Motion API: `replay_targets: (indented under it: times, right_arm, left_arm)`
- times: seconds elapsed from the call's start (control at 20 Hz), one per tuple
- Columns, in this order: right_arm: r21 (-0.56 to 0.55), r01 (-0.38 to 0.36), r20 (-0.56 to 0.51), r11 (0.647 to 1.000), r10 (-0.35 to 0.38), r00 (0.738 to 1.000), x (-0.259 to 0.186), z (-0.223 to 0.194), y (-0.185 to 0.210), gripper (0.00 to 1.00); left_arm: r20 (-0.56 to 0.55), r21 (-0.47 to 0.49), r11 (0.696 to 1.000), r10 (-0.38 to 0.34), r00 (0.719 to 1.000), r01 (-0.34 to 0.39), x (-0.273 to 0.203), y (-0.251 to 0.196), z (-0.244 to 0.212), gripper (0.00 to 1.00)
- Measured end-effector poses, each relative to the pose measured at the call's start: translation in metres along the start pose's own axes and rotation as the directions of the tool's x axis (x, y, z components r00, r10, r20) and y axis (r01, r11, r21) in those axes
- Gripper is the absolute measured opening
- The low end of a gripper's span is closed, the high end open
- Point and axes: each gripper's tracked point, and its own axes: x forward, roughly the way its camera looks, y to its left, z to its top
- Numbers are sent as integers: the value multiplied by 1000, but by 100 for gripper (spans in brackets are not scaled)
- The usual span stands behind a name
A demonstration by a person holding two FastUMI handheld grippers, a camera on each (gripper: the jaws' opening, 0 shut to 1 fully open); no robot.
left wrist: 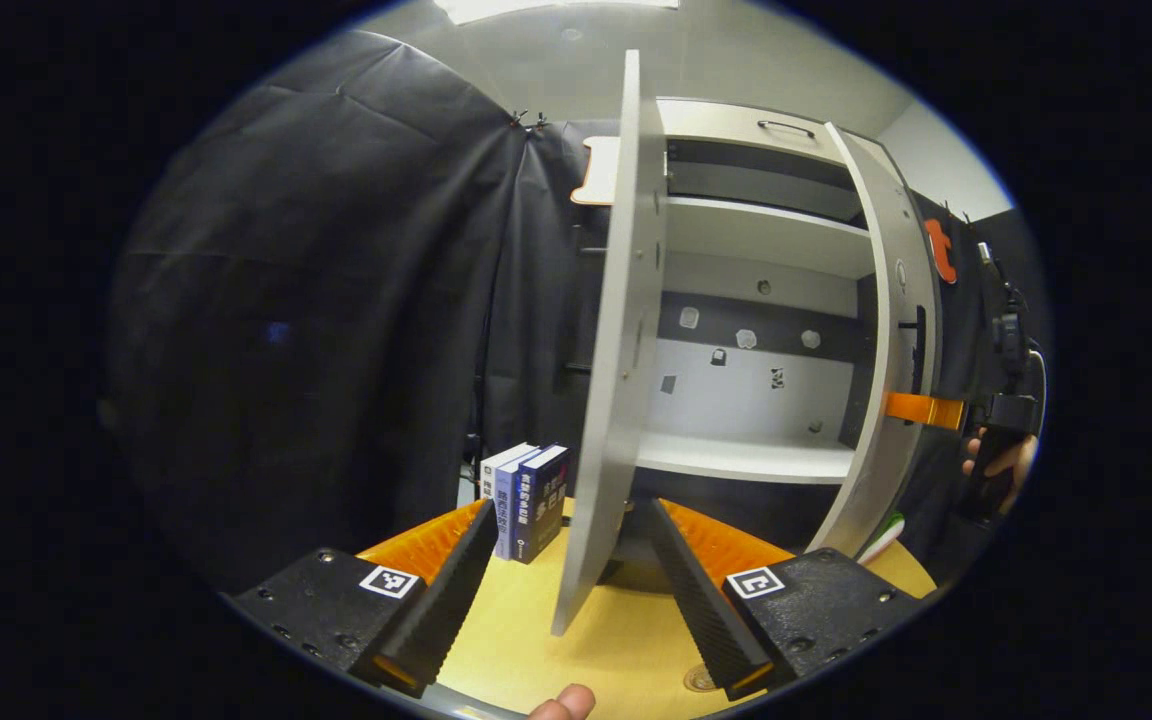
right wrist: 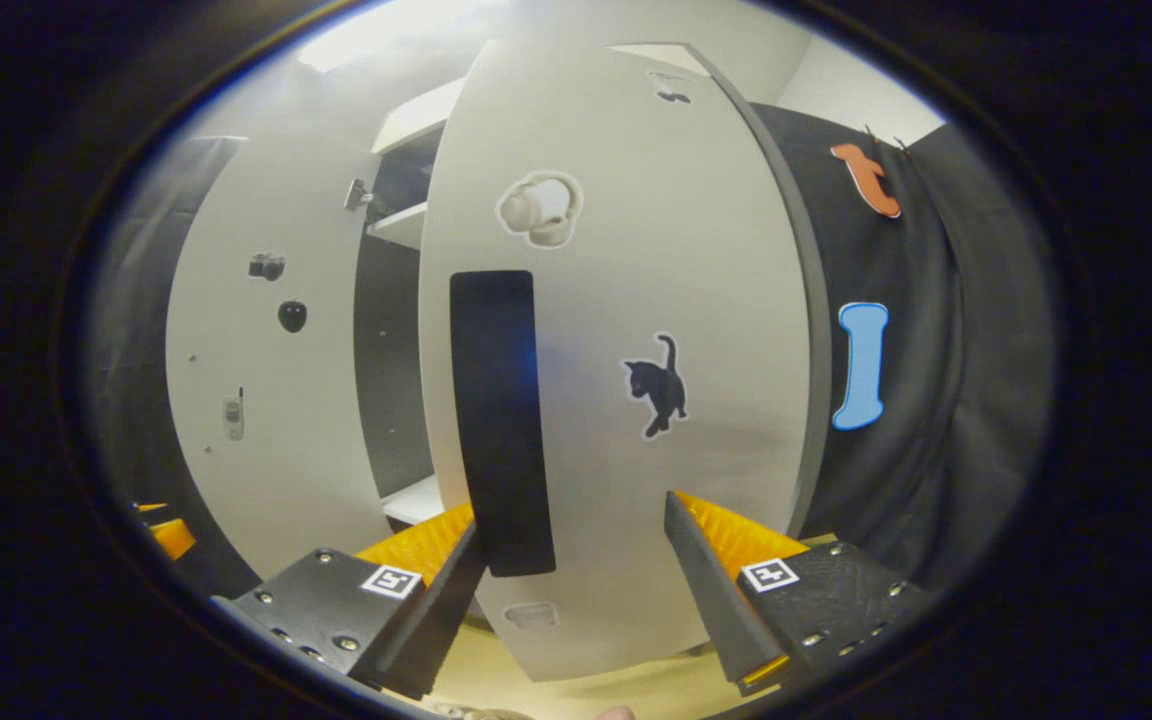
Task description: Grasp the bottle in the cabinet with the left hand and place it on the coaster, then close the right door with the right hand and the left door with the left hand.
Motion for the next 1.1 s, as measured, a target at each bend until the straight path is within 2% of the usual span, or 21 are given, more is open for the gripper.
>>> replay_targets:
  times: [0.05,0.15,0.35,0.45,0.5,0.55,0.6,0.65,0.7,0.75,0.8,0.85,0.9,1.0,1.1]
  right_arm:
    - [-6,7,5,1000,-7,1000,6,0,3,100]
    - [-17,24,16,1000,-24,1000,19,2,7,97]
    - [-30,70,38,997,-68,997,43,3,15,100]
    - [-45,96,50,994,-94,994,52,5,17,100]
    - [-46,111,53,993,-108,993,57,4,17,100]
    - [-48,122,56,991,-120,991,59,3,19,96]
    - [-45,134,56,990,-131,990,61,3,18,100]
    - [-44,145,57,989,-142,988,65,3,18,100]
    - [-41,159,65,986,-156,986,69,5,19,100]
    - [-45,172,72,984,-168,983,73,5,19,96]
    - [-47,183,79,982,-179,981,75,5,18,100]
    - [-45,194,83,980,-190,978,77,4,17,97]
    - [-42,205,88,978,-200,976,77,3,17,100]
    - [-41,222,91,974,-218,972,80,2,16,100]
    - [-43,239,91,970,-234,968,83,2,15,100]
  left_arm:
    - [0,-1,1000,1,1000,-1,1,6,3,99]
    - [2,1,1000,3,1000,-3,6,19,10,96]
    - [11,-16,1000,-12,1000,12,18,35,22,97]
    - [20,-19,999,-34,999,35,25,37,30,97]
    - [23,-17,999,-43,999,43,27,40,34,94]
    - [34,-16,998,-57,998,58,31,40,39,97]
    - [38,-16,998,-66,997,66,35,41,44,94]
    - [38,-9,997,-78,996,79,39,42,45,97]
    - [47,-2,996,-85,995,86,43,44,50,94]
    - [58,7,995,-101,993,101,47,43,58,97]
    - [62,16,993,-121,991,120,51,41,62,94]
    - [58,25,990,-141,988,140,56,40,64,96]
    - [58,29,988,-155,986,154,59,38,67,94]
    - [60,30,982,-187,980,186,66,35,74,96]
    - [67,41,974,-223,973,221,73,31,82,94]
